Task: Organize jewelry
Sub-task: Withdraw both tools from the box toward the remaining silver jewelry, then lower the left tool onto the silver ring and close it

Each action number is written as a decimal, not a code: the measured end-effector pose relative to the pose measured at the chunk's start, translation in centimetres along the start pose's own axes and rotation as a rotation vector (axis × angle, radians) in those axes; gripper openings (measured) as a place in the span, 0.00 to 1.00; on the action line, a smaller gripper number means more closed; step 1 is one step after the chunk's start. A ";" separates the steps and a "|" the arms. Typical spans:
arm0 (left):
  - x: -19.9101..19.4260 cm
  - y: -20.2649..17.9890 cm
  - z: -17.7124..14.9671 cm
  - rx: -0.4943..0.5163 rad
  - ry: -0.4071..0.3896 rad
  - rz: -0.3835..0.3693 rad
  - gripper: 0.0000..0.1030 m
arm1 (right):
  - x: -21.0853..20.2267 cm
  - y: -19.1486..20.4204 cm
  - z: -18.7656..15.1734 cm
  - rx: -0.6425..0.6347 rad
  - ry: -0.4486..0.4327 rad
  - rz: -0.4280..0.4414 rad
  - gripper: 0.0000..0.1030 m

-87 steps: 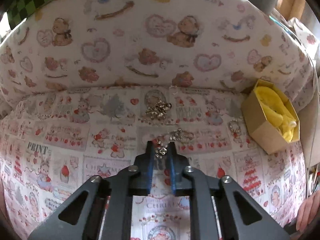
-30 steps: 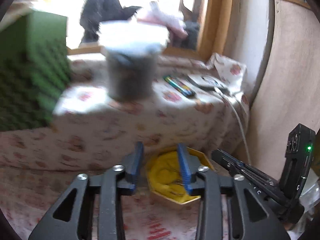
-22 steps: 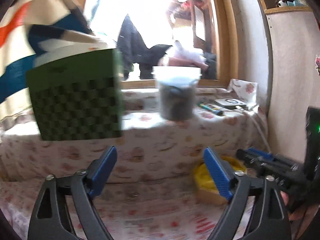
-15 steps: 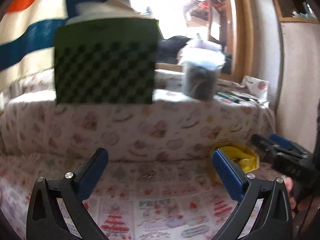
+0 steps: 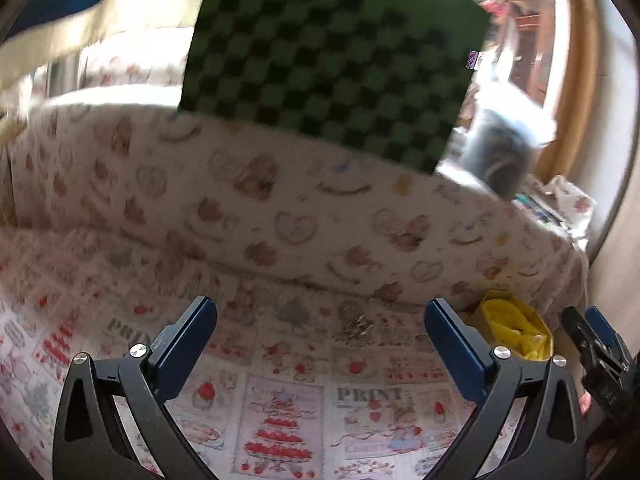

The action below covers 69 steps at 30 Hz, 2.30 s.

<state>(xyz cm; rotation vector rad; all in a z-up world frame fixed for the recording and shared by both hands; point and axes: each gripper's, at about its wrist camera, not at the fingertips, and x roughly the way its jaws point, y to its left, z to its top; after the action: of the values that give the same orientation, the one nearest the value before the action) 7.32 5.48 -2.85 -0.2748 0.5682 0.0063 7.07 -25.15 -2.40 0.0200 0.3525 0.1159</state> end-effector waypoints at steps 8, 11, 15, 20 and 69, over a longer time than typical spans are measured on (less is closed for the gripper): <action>1.0 -0.3 -0.8 0.063 0.056 0.018 1.00 | -0.1 0.4 0.0 -0.019 -0.007 -0.021 1.00; 1.7 -0.3 -0.8 0.052 0.081 0.020 1.00 | 0.0 0.2 0.0 -0.011 0.000 -0.023 1.00; 2.5 0.3 -0.9 0.017 0.113 0.013 1.00 | 0.3 0.3 0.1 -0.011 0.016 -0.037 1.00; 1.6 0.3 -0.9 0.023 0.071 0.020 1.00 | 0.5 0.6 0.0 -0.017 0.027 -0.020 1.00; 5.6 -10.4 -2.3 0.206 0.424 -0.085 0.19 | 1.2 -3.5 0.3 0.173 0.135 -0.041 0.82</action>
<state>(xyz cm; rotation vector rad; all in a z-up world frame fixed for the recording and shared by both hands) 11.66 -5.47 -4.98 -0.0975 0.9705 -0.1952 8.68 -28.54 -2.70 0.1767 0.4967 0.0460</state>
